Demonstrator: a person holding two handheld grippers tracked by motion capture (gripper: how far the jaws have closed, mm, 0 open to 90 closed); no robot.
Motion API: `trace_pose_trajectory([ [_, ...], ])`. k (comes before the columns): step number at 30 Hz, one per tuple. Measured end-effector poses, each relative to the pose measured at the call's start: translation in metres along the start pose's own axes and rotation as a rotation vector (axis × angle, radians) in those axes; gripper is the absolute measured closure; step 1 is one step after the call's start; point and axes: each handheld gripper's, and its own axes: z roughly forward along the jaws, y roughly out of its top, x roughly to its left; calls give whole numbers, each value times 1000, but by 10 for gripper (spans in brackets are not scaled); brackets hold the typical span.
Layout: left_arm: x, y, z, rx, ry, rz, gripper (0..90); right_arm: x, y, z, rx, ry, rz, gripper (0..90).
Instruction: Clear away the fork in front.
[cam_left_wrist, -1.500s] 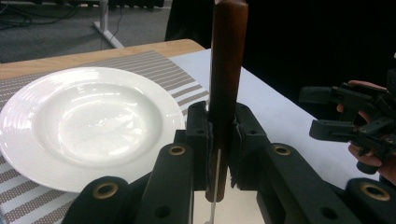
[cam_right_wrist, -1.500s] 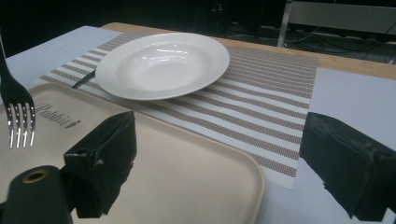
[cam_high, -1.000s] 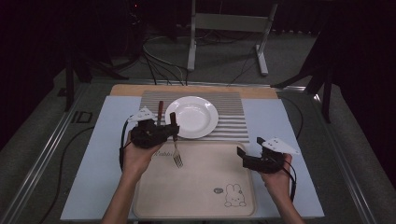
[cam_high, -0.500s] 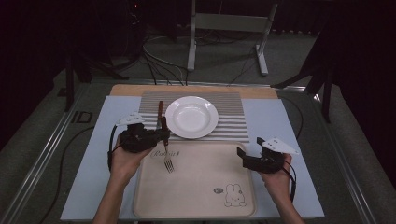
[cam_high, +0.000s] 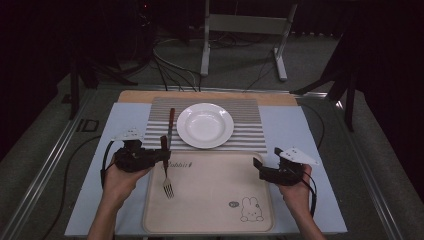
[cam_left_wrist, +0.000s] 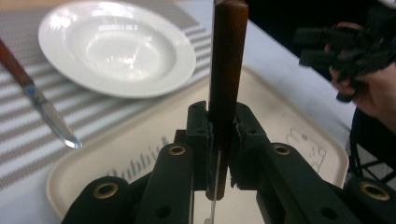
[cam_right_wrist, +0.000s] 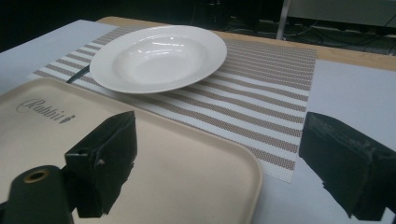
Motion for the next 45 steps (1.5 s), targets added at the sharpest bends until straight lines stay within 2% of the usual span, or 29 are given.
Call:
trace_pose_trajectory([
  [1,2,-5,3,23,-11,-18,803,0,0,0,1,0,-1,117],
  [3,4,-11,6,36,7,-17,802,0,0,0,1,0,1,118],
  [4,4,-14,7,35,18,-11,801,0,0,0,0,-1,1,118],
  [6,7,-20,9,7,6,-19,797,-1,0,0,-1,-2,2,118],
  [7,8,-24,10,7,13,-19,797,-1,0,-1,-1,-2,3,118],
  [12,9,-40,17,34,38,-13,775,-1,0,-1,0,-3,6,119],
  [19,13,-58,21,43,53,-38,745,1,-1,0,2,0,-3,119],
  [24,15,-67,22,71,63,-43,730,0,-1,-1,3,-4,1,119],
  [29,20,-73,24,98,97,-50,720,-1,-1,-2,0,-4,3,120],
  [34,26,-75,23,110,127,-75,708,-1,-1,-3,0,-4,4,119],
  [37,27,-77,23,122,167,-77,688,-2,-1,-3,-2,-5,4,119],
  [38,27,-77,22,127,192,-74,671,-3,-1,-4,-2,-7,5,120],
  [41,27,-75,17,106,240,-68,619,-4,-2,-4,1,-10,7,119],
  [45,27,-72,7,25,274,-62,560,-6,-5,-6,6,-13,10,119],
])
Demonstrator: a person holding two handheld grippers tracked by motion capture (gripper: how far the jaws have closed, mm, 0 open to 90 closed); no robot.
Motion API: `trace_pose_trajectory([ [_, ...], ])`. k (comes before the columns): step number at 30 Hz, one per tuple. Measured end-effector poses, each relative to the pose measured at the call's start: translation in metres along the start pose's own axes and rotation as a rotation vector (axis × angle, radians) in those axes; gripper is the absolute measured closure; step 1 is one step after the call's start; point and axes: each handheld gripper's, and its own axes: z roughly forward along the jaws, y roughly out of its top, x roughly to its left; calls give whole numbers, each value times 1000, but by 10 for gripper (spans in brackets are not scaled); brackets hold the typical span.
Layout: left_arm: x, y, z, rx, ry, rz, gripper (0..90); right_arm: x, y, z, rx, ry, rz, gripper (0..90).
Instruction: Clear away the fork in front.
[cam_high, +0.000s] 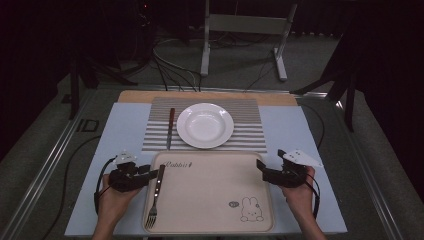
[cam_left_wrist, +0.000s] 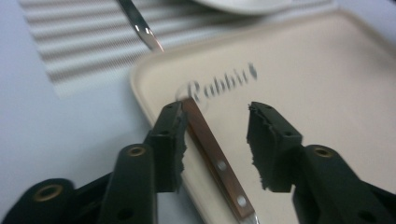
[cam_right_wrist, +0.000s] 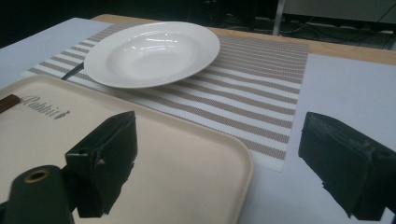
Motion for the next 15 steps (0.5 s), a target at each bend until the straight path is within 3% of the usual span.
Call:
trace_pose_trajectory([
  [7,0,11,-17,-146,41,23,409,-2,-1,-6,-4,-3,7,119],
  [15,-8,28,-37,-289,42,67,286,-6,-6,-13,-3,-10,18,118],
])
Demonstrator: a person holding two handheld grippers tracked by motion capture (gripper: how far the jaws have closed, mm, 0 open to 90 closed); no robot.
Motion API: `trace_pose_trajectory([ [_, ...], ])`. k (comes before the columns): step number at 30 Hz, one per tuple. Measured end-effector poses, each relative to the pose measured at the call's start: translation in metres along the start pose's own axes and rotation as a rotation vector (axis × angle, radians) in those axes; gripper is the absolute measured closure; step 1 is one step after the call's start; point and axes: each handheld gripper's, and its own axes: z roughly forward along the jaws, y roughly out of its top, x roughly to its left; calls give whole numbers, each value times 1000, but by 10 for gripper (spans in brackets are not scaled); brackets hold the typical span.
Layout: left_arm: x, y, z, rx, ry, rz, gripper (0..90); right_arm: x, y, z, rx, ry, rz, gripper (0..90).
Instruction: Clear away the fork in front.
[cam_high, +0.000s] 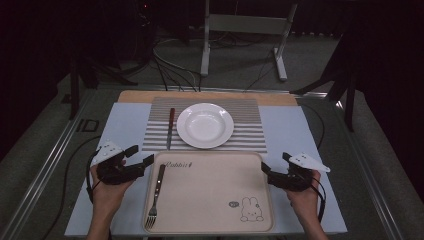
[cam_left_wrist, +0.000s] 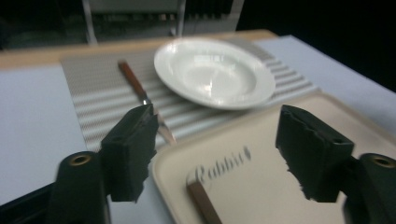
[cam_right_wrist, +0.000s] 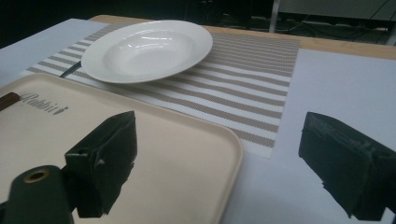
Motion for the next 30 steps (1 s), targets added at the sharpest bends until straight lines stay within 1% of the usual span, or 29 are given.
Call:
trace_pose_trajectory([
  [1,-1,2,-1,-16,13,7,256,-1,-1,-1,1,-3,2,118],
  [5,-1,10,-5,-62,55,14,152,-3,-4,-5,2,-7,8,118],
  [6,-1,11,-5,-69,59,13,151,-3,-5,-6,2,-7,9,118],
  [8,0,13,-6,-77,88,13,102,-4,-7,-7,2,-10,7,118],
  [9,0,14,-6,-83,93,14,72,-5,-8,-8,2,-11,8,117],
  [10,1,13,-6,-93,94,15,68,-5,-10,-9,2,-12,9,117],
  [11,1,13,-6,-97,104,17,56,-5,-11,-10,1,-13,7,116],
  [12,1,13,-6,-97,104,17,38,-5,-11,-10,1,-13,7,116],
  [13,2,12,-6,-92,131,27,38,-6,-13,-10,2,-15,4,115],
  [14,3,10,-5,-88,144,32,10,-6,-16,-12,4,-15,3,115],
  [17,6,5,-6,-91,152,35,0,-6,-22,-14,5,-27,-16,115],
  [19,8,3,-6,-93,162,26,0,-6,-25,-17,-1,-37,-37,115],
  [30,9,-1,-8,-110,169,17,0,-7,-25,-23,-57,-46,-30,115],
])
